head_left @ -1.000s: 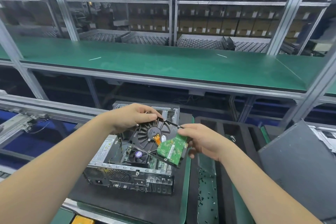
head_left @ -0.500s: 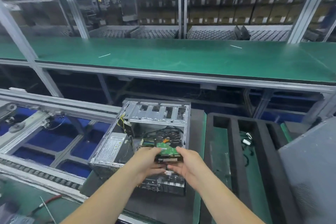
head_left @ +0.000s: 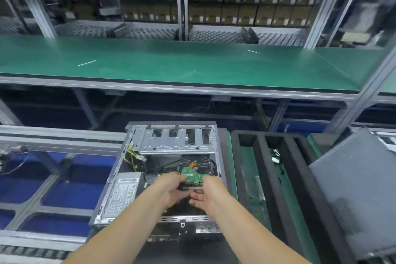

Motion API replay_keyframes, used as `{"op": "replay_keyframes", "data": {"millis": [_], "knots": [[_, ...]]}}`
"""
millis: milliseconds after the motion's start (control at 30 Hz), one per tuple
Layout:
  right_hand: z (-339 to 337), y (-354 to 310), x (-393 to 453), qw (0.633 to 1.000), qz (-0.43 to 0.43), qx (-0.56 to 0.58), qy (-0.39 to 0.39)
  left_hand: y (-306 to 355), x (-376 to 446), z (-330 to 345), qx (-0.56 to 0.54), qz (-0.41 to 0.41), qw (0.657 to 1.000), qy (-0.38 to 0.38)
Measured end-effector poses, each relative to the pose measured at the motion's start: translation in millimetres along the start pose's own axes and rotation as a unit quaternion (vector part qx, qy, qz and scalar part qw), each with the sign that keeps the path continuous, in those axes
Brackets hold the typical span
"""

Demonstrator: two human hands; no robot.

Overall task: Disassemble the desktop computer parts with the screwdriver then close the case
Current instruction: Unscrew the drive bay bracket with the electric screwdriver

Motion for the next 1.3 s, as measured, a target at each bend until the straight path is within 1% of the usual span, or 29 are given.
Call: {"op": "replay_keyframes", "data": {"millis": [67, 167, 267, 333, 400, 433, 500, 600, 667, 800, 900, 967, 1100, 1233, 1300], "knots": [[7.8, 5.6, 2.9, 0.999, 0.013, 0.041, 0.012, 0.5, 8.7, 0.4, 0.01, 0.02, 0.999, -0.025], [15.5, 11.2, 7.1, 0.994, 0.01, 0.097, 0.041, -3.5, 21.3, 1.4, 0.016, 0.033, 0.998, -0.053], [17.6, 15.5, 8.3, 0.989, 0.028, 0.138, 0.049, -8.1, 34.4, 4.5, 0.018, 0.05, 0.995, -0.086], [18.9, 18.1, 6.7, 0.977, 0.058, 0.203, 0.041, -10.8, 40.9, 10.0, 0.013, 0.056, 0.994, -0.091], [18.3, 17.9, 8.2, 0.963, 0.072, 0.254, 0.044, -11.9, 46.0, 16.6, -0.016, 0.054, 0.995, -0.086], [17.6, 17.4, 11.7, 0.963, 0.065, 0.259, 0.042, -11.6, 48.4, 19.6, -0.024, 0.056, 0.995, -0.082], [19.4, 16.1, 17.1, 0.973, 0.046, 0.224, 0.037, -11.0, 52.9, 22.6, -0.024, 0.069, 0.995, -0.069], [23.1, 19.9, 22.9, 0.985, 0.039, 0.158, 0.053, -16.0, 54.9, 18.9, -0.039, 0.07, 0.995, -0.059], [23.9, 20.1, 27.0, 0.987, 0.024, 0.146, 0.07, -16.2, 52.2, 17.0, -0.031, 0.074, 0.995, -0.056], [28.5, 20.6, 29.3, 0.984, 0.019, 0.156, 0.08, -13.6, 51.5, 15.8, -0.001, 0.095, 0.995, -0.043], [28.4, 22.4, 26.1, 0.984, 0.018, 0.157, 0.085, -18.3, 51.2, 13.6, 0.002, 0.092, 0.995, -0.04], [26.3, 23.5, 26.6, 0.983, 0.013, 0.162, 0.088, -19.0, 48.4, 15.6, 0.001, 0.088, 0.995, -0.052], [29.3, 11.0, 29.8, 0.978, -0.034, 0.181, 0.096, 0.6, 49.6, 27.0, -0.018, 0.07, 0.995, -0.069], [31.7, -1.1, 36.9, 0.965, -0.038, 0.254, 0.058, 13.2, 48.5, 37.0, -0.005, 0.06, 0.997, -0.058], [31.3, 3.7, 41.3, 0.957, -0.035, 0.283, 0.046, 12.3, 46.3, 35.8, 0.022, 0.057, 0.998, -0.025]]}}
Point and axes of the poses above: each hand's wrist, its own x-axis towards the middle knuckle, its own z-axis out of the palm, y = z × x, the point moved 3 cm from there along x, towards the middle knuckle, and after that the axes turned 11 degrees about y, right-handed, at the moved point
